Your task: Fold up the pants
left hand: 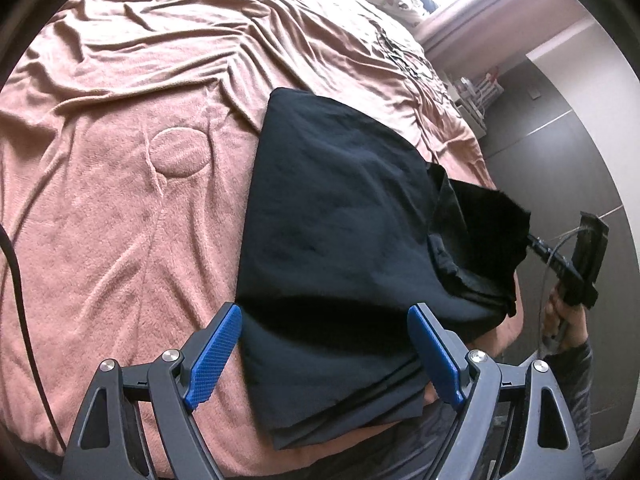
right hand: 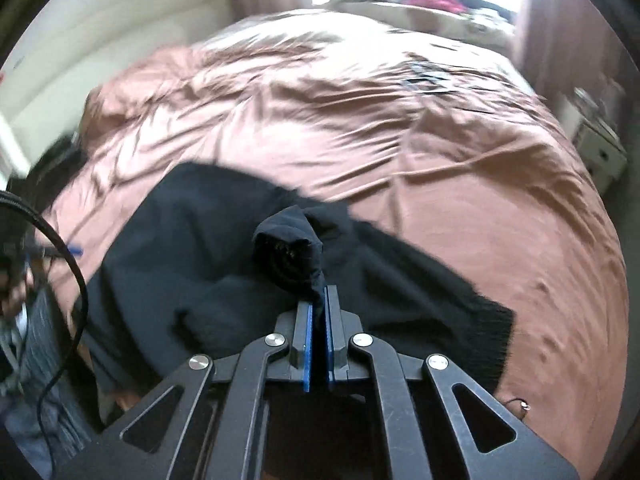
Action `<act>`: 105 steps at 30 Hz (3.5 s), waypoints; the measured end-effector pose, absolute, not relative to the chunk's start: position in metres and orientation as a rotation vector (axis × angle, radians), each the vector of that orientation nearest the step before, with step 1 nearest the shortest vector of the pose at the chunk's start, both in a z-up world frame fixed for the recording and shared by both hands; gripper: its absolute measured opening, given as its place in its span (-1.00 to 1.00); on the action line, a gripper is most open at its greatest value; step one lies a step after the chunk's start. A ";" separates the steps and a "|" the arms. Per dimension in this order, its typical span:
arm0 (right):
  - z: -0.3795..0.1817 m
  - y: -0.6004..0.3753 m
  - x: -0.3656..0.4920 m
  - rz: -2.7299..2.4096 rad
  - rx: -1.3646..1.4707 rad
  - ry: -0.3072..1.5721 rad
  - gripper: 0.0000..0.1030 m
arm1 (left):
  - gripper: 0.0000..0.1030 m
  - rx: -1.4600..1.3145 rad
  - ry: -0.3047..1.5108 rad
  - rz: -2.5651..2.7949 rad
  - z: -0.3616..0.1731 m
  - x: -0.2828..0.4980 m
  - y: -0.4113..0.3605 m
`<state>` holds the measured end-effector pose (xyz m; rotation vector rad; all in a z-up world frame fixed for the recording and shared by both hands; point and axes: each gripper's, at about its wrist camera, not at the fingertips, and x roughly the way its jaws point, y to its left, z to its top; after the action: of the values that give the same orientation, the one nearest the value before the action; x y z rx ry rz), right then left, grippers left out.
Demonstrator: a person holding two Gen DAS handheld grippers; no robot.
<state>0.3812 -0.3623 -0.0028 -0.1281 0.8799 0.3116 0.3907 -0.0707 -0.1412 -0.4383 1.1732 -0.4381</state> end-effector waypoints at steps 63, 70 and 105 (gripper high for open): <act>-0.028 -0.371 0.380 0.351 -0.066 0.942 -0.93 | 0.68 -0.472 1.192 -0.439 -0.152 0.385 -0.069; -0.025 -0.430 0.377 0.214 0.162 0.888 -0.93 | 0.68 -0.466 1.202 -0.441 -0.154 0.388 -0.076; -0.055 -0.489 0.352 0.153 0.321 1.036 0.05 | 0.68 -0.443 1.225 -0.451 -0.157 0.390 -0.094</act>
<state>0.3524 -0.4888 -0.0554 0.3210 1.0363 0.1526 0.3901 -0.0936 -0.1570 -0.4426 1.2249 -0.4511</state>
